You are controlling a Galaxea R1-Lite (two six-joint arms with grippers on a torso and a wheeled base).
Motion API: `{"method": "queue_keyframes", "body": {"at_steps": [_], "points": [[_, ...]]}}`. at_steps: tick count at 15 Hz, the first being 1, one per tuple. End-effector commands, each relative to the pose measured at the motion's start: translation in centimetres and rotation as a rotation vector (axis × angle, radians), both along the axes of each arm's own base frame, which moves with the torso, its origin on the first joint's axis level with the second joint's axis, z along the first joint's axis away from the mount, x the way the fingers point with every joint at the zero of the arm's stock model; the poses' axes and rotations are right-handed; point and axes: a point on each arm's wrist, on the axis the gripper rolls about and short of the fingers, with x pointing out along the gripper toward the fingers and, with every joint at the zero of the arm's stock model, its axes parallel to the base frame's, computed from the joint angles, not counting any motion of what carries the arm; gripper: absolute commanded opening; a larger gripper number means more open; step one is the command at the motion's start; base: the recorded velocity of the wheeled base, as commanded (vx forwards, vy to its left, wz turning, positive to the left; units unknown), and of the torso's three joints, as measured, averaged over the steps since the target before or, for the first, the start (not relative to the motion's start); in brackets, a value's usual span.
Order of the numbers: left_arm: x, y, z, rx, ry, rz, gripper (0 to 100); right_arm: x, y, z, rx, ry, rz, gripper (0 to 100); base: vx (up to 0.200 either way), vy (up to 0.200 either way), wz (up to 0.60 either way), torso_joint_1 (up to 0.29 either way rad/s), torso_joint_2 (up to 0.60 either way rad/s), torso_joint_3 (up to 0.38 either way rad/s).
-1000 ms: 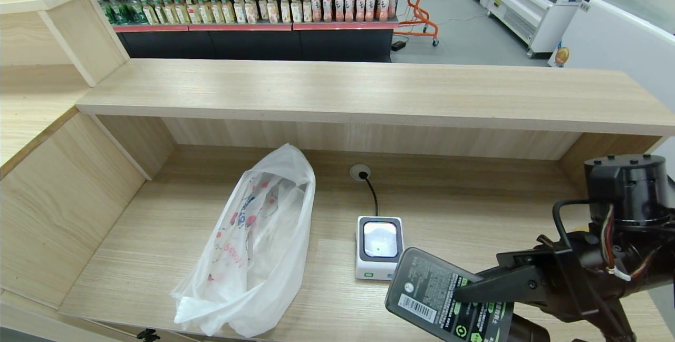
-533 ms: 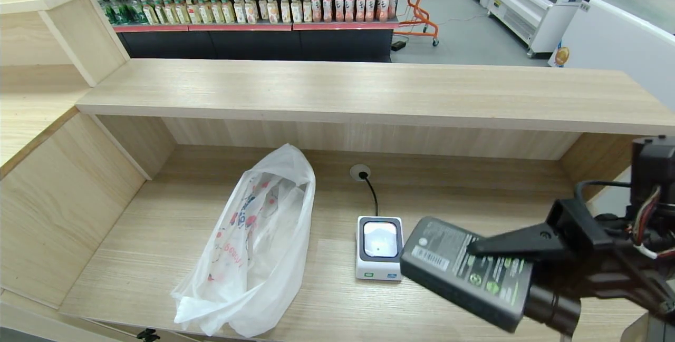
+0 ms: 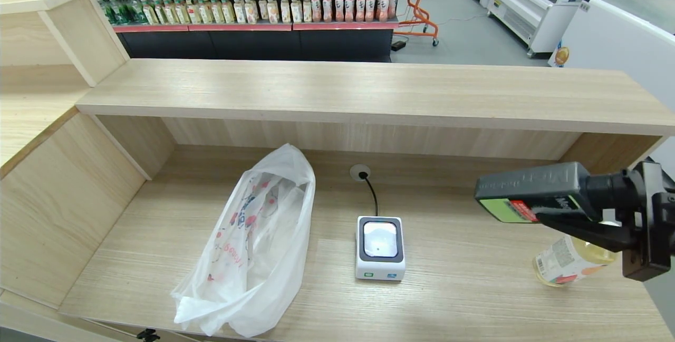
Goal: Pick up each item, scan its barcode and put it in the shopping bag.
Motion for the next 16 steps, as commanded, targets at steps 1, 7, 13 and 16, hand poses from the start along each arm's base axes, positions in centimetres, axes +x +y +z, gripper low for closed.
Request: {"method": "queue_keyframes", "body": {"at_steps": [1,7,13,16], "points": [[0.0,0.0,0.0,0.0,0.0,0.0,100,0.5,2.0,-0.5,0.219,0.393,-0.095,0,0.0,0.0,0.0,0.0,0.0,0.0],[0.0,0.0,0.0,0.0,0.0,0.0,100,5.4,6.5,-5.6,0.424,1.003,-0.374,0,0.0,0.0,0.0,0.0,0.0,0.0],[0.0,0.0,0.0,0.0,0.0,0.0,100,7.7,8.3,-9.6,0.344,1.124,-0.421,0,0.0,0.0,0.0,0.0,0.0,0.0],[0.0,0.0,0.0,0.0,0.0,0.0,100,8.7,9.0,-10.0,0.342,1.126,-0.385,0,0.0,0.0,0.0,0.0,0.0,0.0]]}}
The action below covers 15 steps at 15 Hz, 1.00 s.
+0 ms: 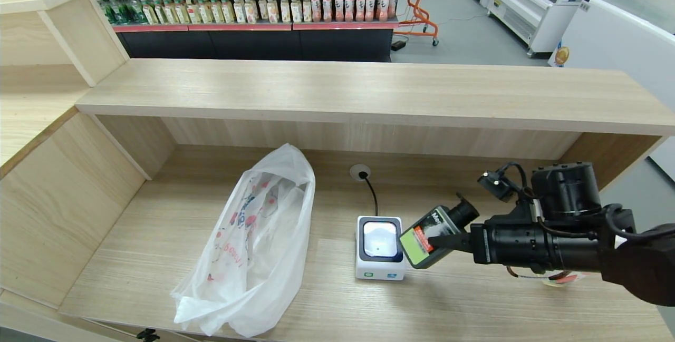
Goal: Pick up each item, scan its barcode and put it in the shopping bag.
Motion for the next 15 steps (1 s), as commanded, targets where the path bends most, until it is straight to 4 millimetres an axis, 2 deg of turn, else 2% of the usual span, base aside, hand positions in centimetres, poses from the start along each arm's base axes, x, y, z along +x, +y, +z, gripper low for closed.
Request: {"method": "queue_keyframes", "body": {"at_steps": [1,9,15], "points": [[0.0,0.0,0.0,0.0,0.0,0.001,100,0.8,0.8,-1.1,0.005,0.025,0.035,0,0.0,0.0,0.0,0.0,0.0,0.0],[0.0,0.0,0.0,0.0,0.0,0.001,100,2.6,3.1,-4.4,0.007,-0.003,0.081,0,0.0,0.0,0.0,0.0,0.0,0.0],[0.0,0.0,0.0,0.0,0.0,0.002,100,3.0,3.8,-5.1,-0.017,-0.058,0.113,0,0.0,0.0,0.0,0.0,0.0,0.0]]}}
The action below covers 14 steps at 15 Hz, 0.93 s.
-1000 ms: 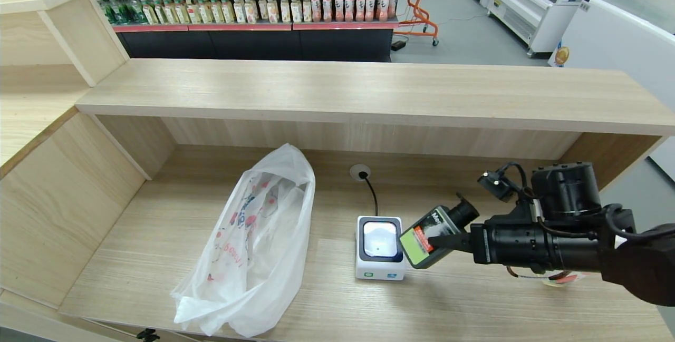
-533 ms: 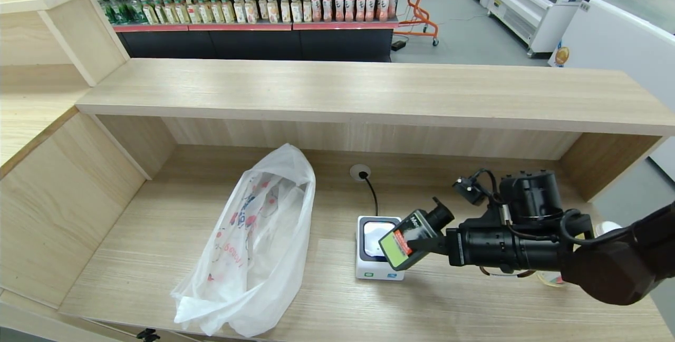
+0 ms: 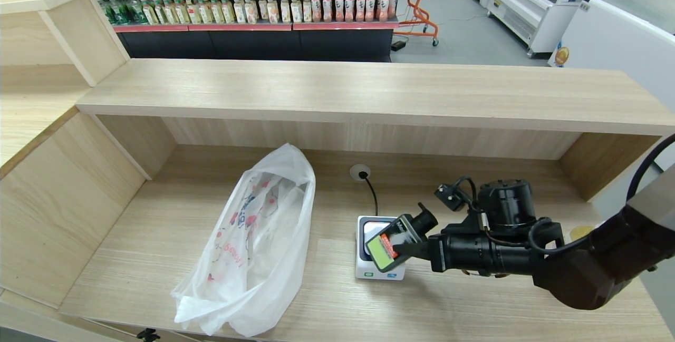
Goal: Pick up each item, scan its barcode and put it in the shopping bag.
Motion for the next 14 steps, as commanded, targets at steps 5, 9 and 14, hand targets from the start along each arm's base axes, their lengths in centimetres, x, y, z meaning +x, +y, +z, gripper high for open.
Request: {"method": "queue_keyframes", "body": {"at_steps": [5,9,14], "points": [[0.0,0.0,0.0,0.0,0.0,0.0,100,0.0,-0.1,1.0,0.01,-0.079,0.005,0,0.0,0.0,0.0,0.0,0.0,0.0],[0.0,0.0,0.0,0.0,0.0,0.0,100,-2.2,-1.3,9.6,0.238,-0.204,-0.063,0,0.0,0.0,0.0,0.0,0.0,0.0],[0.0,0.0,0.0,0.0,0.0,0.0,100,-4.1,-7.4,9.5,-0.045,-0.5,-0.117,0,0.0,0.0,0.0,0.0,0.0,0.0]]}}
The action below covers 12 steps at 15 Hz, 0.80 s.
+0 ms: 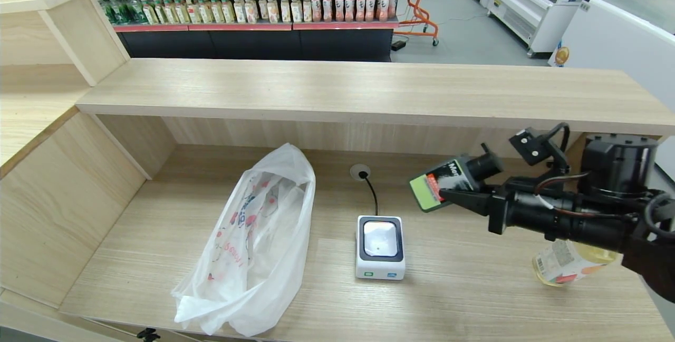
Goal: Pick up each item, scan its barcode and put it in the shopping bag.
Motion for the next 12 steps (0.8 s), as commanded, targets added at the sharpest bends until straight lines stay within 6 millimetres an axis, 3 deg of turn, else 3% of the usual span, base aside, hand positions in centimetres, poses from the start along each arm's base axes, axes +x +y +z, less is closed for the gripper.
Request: {"method": "queue_keyframes", "body": {"at_steps": [1,4,7,11,12], "points": [[0.0,0.0,0.0,0.0,0.0,0.001,100,-2.0,-2.2,0.7,-0.014,-0.044,-0.057,0,0.0,0.0,0.0,0.0,0.0,0.0],[0.0,0.0,0.0,0.0,0.0,0.001,100,-3.6,-2.7,1.0,-0.011,-0.057,-0.067,0,0.0,0.0,0.0,0.0,0.0,0.0],[0.0,0.0,0.0,-0.002,0.0,0.001,100,-3.8,-2.8,0.9,-0.014,-0.054,-0.068,0,0.0,0.0,0.0,0.0,0.0,0.0],[0.0,0.0,0.0,0.006,0.001,0.0,100,-4.4,-2.8,0.0,-0.019,-0.017,-0.065,0,-0.2,0.0,0.0,0.007,0.0,0.004],[0.0,0.0,0.0,0.006,0.001,0.0,100,-4.5,-2.8,-0.1,-0.02,-0.011,-0.065,0,0.0,0.0,0.0,0.0,0.0,0.0]]}}
